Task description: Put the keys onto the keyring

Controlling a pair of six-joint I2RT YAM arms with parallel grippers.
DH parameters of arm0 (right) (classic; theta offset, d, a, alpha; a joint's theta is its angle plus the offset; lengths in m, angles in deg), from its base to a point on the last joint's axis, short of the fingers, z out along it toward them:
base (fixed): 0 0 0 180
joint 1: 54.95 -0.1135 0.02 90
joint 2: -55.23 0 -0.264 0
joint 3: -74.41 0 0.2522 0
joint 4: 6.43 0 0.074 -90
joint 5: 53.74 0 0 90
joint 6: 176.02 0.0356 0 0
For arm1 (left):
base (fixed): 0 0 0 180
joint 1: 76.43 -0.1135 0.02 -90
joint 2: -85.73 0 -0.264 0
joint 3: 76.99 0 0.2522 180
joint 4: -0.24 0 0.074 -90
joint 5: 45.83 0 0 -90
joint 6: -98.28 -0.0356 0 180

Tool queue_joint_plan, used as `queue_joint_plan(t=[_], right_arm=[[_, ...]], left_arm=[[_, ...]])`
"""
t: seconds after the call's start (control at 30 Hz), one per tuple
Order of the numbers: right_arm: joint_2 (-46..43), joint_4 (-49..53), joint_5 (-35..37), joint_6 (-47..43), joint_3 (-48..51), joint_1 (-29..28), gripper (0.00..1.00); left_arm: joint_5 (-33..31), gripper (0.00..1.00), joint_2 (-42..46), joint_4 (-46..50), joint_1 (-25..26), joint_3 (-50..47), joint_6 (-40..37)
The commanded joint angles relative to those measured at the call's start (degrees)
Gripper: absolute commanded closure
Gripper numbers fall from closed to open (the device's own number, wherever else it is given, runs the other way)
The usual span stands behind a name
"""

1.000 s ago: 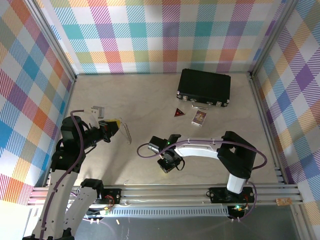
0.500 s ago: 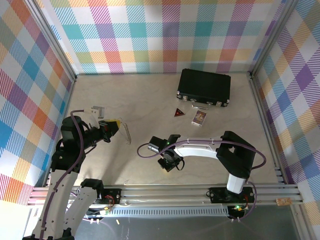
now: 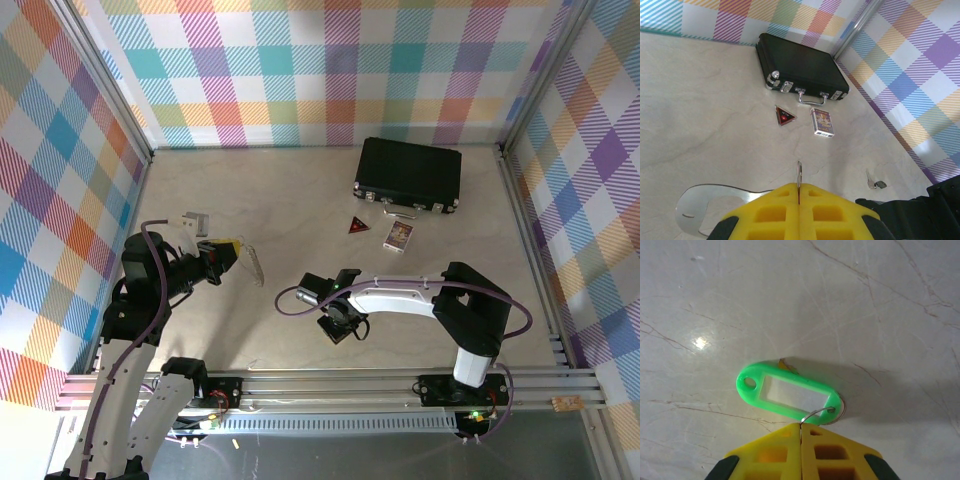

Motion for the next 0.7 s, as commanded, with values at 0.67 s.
queue_joint_plan(t=[0.67], right_arm=[[-5.00, -4.91, 3.35, -13.26, 5.37, -0.57, 0.58]], left_arm=[[2.11, 1.00, 0.76, -2.44, -0.90, -0.58, 0.80]])
